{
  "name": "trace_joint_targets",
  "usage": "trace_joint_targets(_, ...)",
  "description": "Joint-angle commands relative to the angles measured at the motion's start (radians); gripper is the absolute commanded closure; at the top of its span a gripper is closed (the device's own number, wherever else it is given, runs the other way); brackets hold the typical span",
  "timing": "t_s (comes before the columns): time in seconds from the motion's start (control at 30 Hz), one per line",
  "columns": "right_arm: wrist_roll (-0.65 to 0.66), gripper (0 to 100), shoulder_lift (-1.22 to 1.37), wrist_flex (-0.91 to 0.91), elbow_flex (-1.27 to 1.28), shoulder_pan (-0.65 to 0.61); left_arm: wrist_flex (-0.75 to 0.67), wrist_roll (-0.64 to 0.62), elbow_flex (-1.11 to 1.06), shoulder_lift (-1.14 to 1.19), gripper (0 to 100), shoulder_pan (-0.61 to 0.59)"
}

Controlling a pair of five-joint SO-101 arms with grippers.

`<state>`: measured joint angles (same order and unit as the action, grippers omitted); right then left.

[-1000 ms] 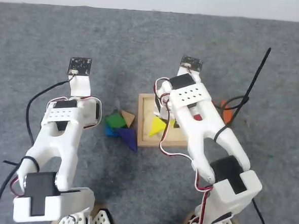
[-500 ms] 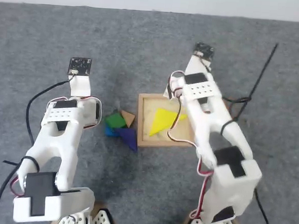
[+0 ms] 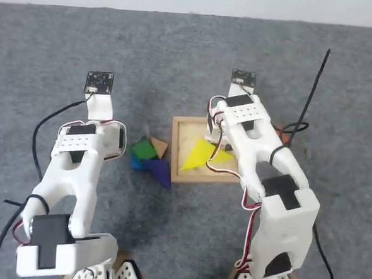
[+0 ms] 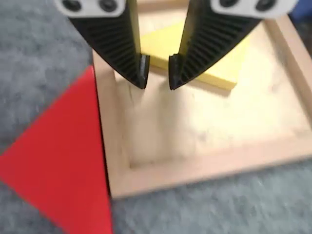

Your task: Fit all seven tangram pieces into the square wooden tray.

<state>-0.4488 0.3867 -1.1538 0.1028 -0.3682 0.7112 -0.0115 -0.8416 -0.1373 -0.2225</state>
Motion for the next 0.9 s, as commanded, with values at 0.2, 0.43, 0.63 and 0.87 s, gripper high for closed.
trace_joint_targets(0.2, 0.04, 91.3, -0.137, -0.2, -0.005, -0.091, -0.023, 0.009, 0.01, -0.003, 97, -0.006)
trace_joint_targets(0.43, 0.161, 90.8, -0.394, -0.214, -0.005, -0.05, -0.023, 0.009, 0.008, -0.003, 97, -0.006)
trace_joint_targets(0.63, 0.348, 90.7, -0.587, -0.242, 0.026, 0.136, -0.023, 0.009, 0.008, -0.003, 97, -0.006)
trace_joint_targets(0.87, 0.549, 90.7, -0.725, 0.111, 0.393, 0.331, -0.023, 0.009, 0.008, -0.003, 97, -0.006)
